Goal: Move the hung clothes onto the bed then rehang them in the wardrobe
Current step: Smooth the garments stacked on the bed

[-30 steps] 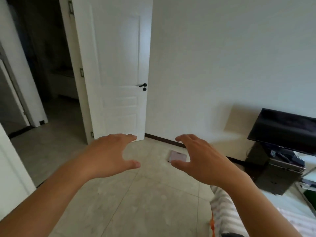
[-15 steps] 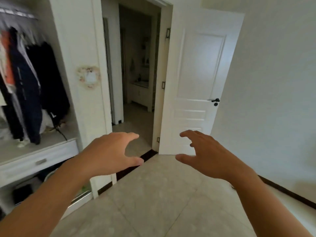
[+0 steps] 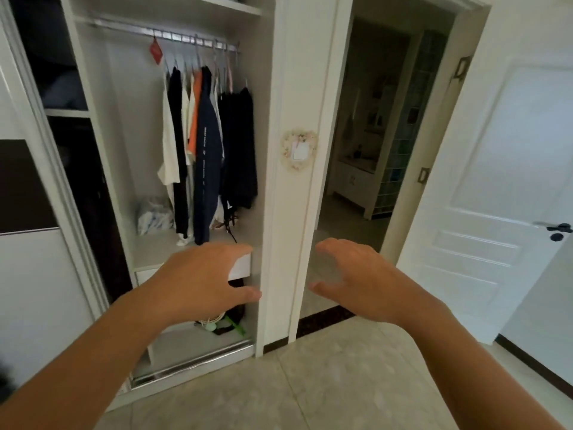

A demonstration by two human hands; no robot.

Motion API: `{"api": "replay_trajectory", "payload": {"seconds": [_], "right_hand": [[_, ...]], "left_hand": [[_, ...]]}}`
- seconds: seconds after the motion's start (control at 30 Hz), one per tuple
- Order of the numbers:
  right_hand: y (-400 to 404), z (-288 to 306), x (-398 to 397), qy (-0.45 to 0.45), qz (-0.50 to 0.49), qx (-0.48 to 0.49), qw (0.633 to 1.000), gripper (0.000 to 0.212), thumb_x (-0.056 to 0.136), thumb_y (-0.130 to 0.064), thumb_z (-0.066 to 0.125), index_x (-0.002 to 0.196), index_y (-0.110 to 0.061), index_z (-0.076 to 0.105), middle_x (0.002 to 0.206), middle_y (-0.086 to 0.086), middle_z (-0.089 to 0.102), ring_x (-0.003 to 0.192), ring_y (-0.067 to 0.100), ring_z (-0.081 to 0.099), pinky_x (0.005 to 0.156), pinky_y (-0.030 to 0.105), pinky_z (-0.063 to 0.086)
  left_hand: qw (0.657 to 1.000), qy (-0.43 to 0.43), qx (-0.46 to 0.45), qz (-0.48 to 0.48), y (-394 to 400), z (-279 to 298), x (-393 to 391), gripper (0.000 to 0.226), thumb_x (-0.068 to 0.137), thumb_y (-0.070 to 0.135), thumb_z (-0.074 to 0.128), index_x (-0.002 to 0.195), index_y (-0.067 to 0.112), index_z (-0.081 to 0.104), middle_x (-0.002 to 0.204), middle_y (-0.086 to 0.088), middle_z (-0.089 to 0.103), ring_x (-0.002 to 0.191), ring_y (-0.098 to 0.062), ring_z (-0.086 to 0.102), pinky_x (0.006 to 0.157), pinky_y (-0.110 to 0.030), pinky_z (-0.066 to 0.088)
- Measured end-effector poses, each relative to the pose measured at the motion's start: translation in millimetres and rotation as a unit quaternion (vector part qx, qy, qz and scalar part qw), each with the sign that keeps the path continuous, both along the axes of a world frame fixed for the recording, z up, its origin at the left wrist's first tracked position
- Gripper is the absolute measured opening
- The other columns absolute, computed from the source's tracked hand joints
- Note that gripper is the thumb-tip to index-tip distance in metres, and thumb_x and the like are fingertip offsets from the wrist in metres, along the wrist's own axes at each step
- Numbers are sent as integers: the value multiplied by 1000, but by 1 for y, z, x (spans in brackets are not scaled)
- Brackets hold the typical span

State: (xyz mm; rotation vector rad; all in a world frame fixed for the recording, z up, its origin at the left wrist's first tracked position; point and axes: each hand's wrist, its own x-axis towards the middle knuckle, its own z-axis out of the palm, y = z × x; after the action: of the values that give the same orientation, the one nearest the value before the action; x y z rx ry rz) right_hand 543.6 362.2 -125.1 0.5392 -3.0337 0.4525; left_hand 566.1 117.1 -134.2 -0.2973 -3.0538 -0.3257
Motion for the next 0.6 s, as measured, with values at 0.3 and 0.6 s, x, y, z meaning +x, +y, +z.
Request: {"api": "replay_trajectory", "payload": {"seconds": [0.3, 0.6], "right_hand": [[-87, 4, -136, 7, 126, -3, 992, 62, 91, -59, 56, 145, -38, 34, 151, -15, 38, 133, 9, 43, 109, 34, 40], [-157, 14, -249, 20, 188, -9, 982, 55, 93, -48, 60, 142, -34, 41, 141, -11, 49, 119, 10, 52, 99, 31, 45]], "left_hand": [[996, -12, 7, 89, -79, 4, -86, 83, 80, 72, 56, 151, 42, 24, 152, 14, 38, 133, -10, 42, 107, -33, 40], [989, 4, 14, 148, -138, 14, -183, 81, 81, 71, 56, 150, 42, 26, 151, 12, 41, 132, -12, 44, 105, -36, 42]]}}
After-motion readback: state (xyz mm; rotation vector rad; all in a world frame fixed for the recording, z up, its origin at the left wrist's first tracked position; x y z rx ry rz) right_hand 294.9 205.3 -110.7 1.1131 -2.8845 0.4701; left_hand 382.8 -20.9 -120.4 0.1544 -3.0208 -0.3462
